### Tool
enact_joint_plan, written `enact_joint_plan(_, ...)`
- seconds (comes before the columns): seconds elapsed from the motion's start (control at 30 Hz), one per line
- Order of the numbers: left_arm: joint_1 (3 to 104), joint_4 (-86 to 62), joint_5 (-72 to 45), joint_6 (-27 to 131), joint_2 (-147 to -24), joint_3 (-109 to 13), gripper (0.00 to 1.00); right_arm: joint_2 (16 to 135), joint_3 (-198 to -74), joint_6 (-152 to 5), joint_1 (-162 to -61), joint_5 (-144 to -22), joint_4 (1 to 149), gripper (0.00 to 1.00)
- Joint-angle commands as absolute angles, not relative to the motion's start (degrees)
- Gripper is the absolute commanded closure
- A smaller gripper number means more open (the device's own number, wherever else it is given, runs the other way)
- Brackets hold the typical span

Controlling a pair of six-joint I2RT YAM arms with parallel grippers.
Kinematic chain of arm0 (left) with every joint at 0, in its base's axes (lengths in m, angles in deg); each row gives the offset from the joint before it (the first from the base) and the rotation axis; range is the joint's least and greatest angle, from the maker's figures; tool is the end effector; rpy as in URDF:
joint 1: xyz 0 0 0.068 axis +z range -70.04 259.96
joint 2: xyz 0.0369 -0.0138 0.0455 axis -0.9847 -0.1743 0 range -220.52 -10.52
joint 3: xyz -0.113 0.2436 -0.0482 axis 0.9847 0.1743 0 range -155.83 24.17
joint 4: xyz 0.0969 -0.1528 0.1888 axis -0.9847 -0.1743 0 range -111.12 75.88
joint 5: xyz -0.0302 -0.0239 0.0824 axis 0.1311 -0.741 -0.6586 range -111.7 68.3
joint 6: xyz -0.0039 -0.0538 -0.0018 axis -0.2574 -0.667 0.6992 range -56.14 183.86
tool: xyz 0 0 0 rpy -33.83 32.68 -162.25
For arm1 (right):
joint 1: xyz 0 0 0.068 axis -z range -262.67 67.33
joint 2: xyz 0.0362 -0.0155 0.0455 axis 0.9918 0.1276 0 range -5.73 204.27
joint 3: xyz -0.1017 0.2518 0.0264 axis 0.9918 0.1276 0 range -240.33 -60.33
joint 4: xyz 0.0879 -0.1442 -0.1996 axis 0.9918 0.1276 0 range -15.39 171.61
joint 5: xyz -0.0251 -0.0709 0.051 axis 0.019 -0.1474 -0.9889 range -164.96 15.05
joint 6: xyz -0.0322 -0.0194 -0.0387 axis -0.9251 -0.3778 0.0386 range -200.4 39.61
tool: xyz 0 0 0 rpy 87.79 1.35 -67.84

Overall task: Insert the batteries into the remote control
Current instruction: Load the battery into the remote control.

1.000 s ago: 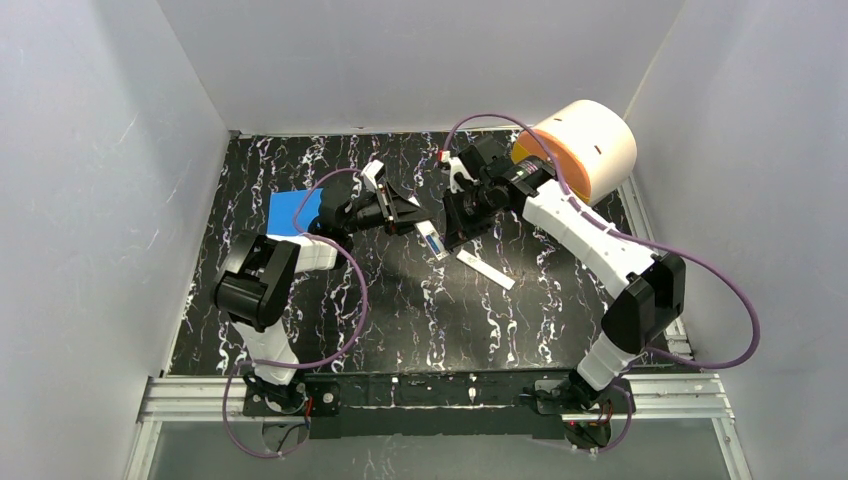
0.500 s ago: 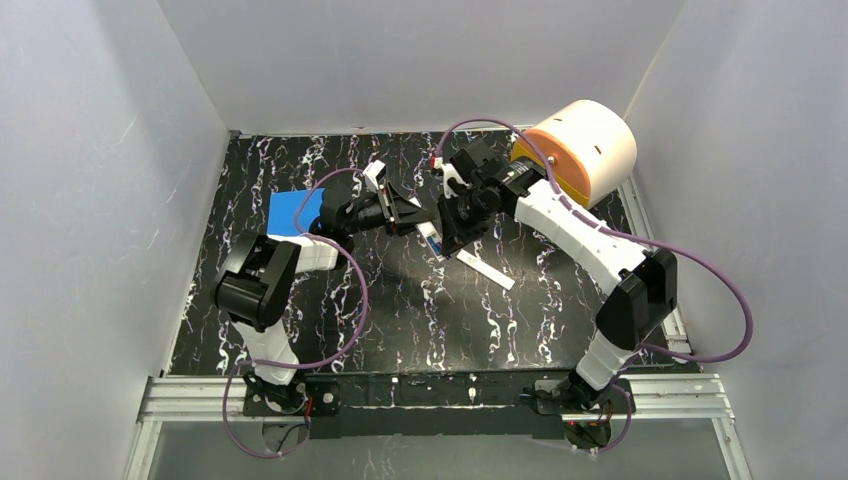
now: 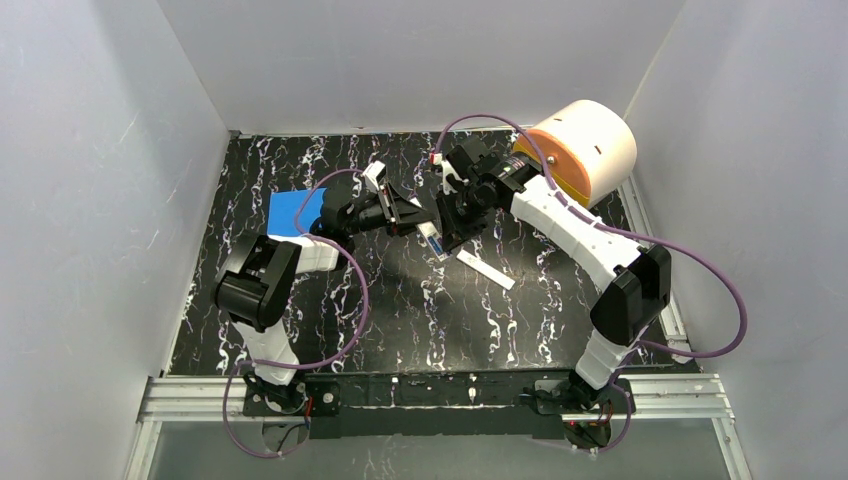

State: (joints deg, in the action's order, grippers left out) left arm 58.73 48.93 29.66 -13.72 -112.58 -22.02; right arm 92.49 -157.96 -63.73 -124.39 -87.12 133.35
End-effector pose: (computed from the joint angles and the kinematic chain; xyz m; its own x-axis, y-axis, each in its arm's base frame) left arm 0.3235 -0.1556 0.2145 -0.9012 -0.3041 -0.3088 0.3178 0.0206 -0.9479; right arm 0.2628 0.2444 0.3387 -0.8246 -0.3596 -0.4368 -0.5160 0.7946 0.3198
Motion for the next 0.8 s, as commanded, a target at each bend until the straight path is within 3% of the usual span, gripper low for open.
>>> enact_joint_plan(0.0, 58.4, 51.0, 28.9, -13.6, -111.1, -21.6, 0.98, 92.6, -160.1, -63.2, -124.7, -86.7, 134.8, 0.75)
enact_joint_plan(0.17, 58.4, 51.1, 28.9, -13.7, -111.1, -21.9, 0.98, 91.8, -158.8, -62.8, -124.7, -90.3, 131.8, 0.68)
enact_joint_plan(0.4, 58.4, 51.1, 28.5, -14.7, -110.9, -21.6, 0.98, 90.3, -158.6, -60.7, -124.6, -89.8, 128.4, 0.67)
enact_joint_plan(0.77, 58.4, 51.2, 26.0, -25.2, -108.8, -22.7, 0.99, 77.1, -147.7, -49.8, -120.3, -84.3, 113.4, 0.53)
